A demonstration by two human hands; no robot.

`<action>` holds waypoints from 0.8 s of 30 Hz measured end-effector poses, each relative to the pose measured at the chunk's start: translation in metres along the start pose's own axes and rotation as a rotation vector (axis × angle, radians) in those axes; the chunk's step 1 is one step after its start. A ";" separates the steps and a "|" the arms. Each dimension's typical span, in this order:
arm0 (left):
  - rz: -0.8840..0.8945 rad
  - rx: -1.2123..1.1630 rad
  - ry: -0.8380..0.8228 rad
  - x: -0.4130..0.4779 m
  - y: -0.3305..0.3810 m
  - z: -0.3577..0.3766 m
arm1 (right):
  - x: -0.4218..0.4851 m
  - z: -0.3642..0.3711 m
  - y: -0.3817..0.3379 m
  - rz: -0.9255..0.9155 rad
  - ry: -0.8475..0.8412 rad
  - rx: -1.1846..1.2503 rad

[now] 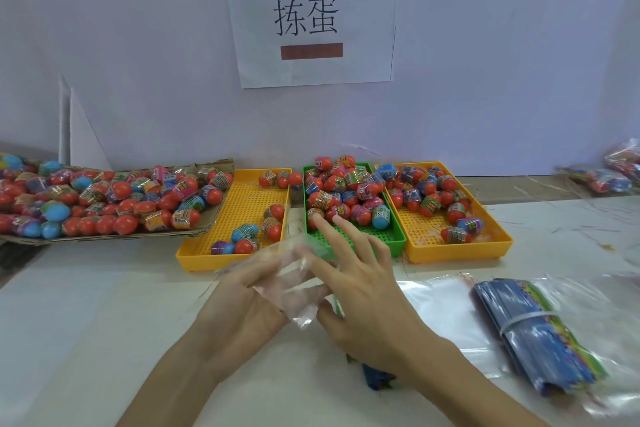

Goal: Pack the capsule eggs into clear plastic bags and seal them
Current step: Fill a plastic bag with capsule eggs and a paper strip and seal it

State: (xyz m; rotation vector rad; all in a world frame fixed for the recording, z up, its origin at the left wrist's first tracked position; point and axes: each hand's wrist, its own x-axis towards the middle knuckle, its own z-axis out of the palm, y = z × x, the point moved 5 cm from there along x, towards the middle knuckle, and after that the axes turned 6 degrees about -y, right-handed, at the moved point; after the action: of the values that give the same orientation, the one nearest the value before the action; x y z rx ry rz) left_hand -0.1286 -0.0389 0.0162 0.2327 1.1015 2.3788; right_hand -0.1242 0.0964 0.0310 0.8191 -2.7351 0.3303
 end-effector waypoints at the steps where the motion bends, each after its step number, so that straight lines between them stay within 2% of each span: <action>1: -0.026 0.012 0.005 0.000 -0.002 0.000 | -0.001 0.001 0.000 -0.016 -0.017 0.000; 5: -0.069 0.147 0.033 -0.001 -0.006 -0.003 | -0.002 0.004 -0.008 -0.085 -0.057 0.003; 13: -0.117 0.257 0.032 0.000 -0.010 -0.003 | -0.003 0.001 -0.013 -0.082 -0.048 0.065; 17: -0.070 0.196 -0.022 0.001 -0.008 -0.003 | -0.005 -0.003 -0.019 -0.144 0.017 0.142; 21: -0.062 0.001 -0.032 0.001 -0.002 -0.008 | -0.006 0.003 -0.025 -0.189 -0.042 0.168; 24: -0.068 0.014 -0.053 0.002 -0.003 -0.008 | -0.005 0.006 -0.022 -0.167 -0.082 0.150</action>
State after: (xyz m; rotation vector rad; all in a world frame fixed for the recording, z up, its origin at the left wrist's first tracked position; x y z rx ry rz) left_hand -0.1323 -0.0416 0.0084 0.2575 1.0855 2.2927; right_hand -0.1087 0.0794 0.0265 1.1153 -2.7180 0.4803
